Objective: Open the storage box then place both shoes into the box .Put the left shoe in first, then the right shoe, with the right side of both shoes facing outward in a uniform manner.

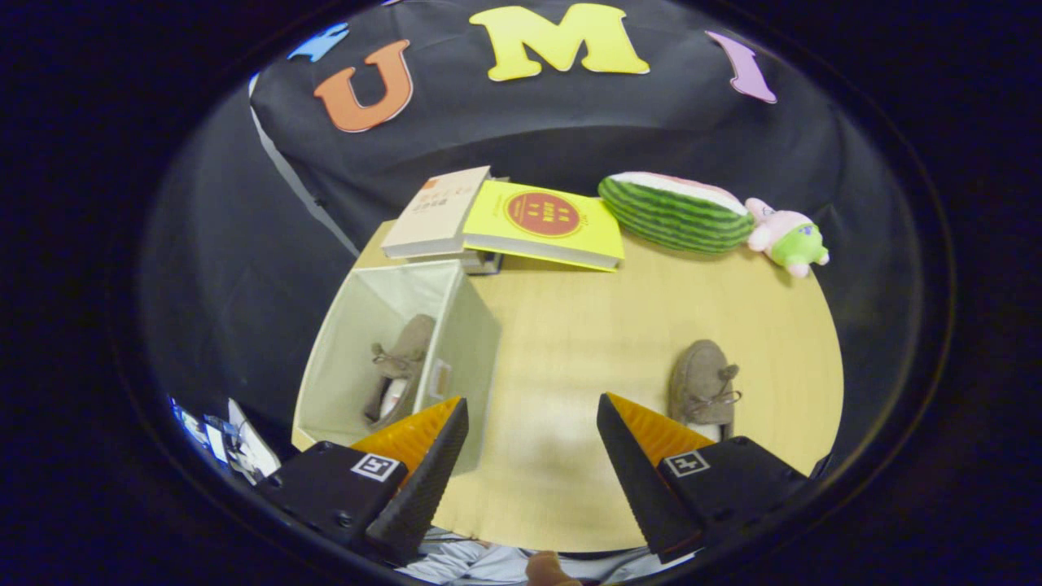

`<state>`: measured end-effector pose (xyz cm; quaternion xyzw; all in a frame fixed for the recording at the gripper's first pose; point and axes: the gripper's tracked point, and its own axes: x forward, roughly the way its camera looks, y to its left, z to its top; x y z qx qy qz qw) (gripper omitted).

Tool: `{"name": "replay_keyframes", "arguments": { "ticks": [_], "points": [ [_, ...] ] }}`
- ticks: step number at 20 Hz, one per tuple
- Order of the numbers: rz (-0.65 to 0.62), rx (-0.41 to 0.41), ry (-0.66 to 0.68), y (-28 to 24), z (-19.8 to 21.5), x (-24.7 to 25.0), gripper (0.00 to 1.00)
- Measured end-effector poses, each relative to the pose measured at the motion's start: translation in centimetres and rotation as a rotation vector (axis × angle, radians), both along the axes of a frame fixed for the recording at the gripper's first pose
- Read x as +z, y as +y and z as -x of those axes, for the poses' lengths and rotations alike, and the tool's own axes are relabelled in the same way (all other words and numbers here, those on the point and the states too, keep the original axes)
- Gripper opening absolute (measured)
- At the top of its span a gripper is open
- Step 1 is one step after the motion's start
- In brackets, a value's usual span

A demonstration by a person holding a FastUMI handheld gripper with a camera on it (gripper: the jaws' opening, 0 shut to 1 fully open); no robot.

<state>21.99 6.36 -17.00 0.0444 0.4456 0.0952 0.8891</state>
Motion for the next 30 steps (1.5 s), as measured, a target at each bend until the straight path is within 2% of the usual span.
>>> {"name": "replay_keyframes", "arguments": {
  "ticks": [4,7,10,13,15,17,19,21,23,25,26,28,30],
  "points": [
    [0.016,-0.041,0.05,-4.9,-0.5,-2.6,1.0],
    [0.087,-0.108,0.08,-10.0,-0.9,-4.9,1.0],
    [0.104,-0.161,0.149,-13.9,-0.4,-7.5,1.0],
    [0.108,-0.165,0.227,-16.2,0.4,-10.0,1.0],
    [0.118,-0.195,0.268,-18.3,0.7,-11.4,1.0],
    [0.057,-0.201,0.32,-18.4,1.0,-12.4,1.0],
    [0.061,-0.203,0.354,-19.1,1.0,-13.4,0.86],
    [0.137,-0.211,0.34,-21.1,0.1,-14.6,0.72],
    [0.092,-0.168,0.36,-20.3,0.1,-15.3,0.56],
    [0.047,-0.182,0.38,-19.8,0.1,-15.9,0.26],
    [0.05,-0.169,0.374,-19.8,-0.1,-16.1,0.18],
    [0.033,-0.173,0.379,-19.7,0.2,-16.0,0.14],
    [-0.048,-0.186,0.418,-18.8,0.9,-15.8,0.1]
  ]
}}
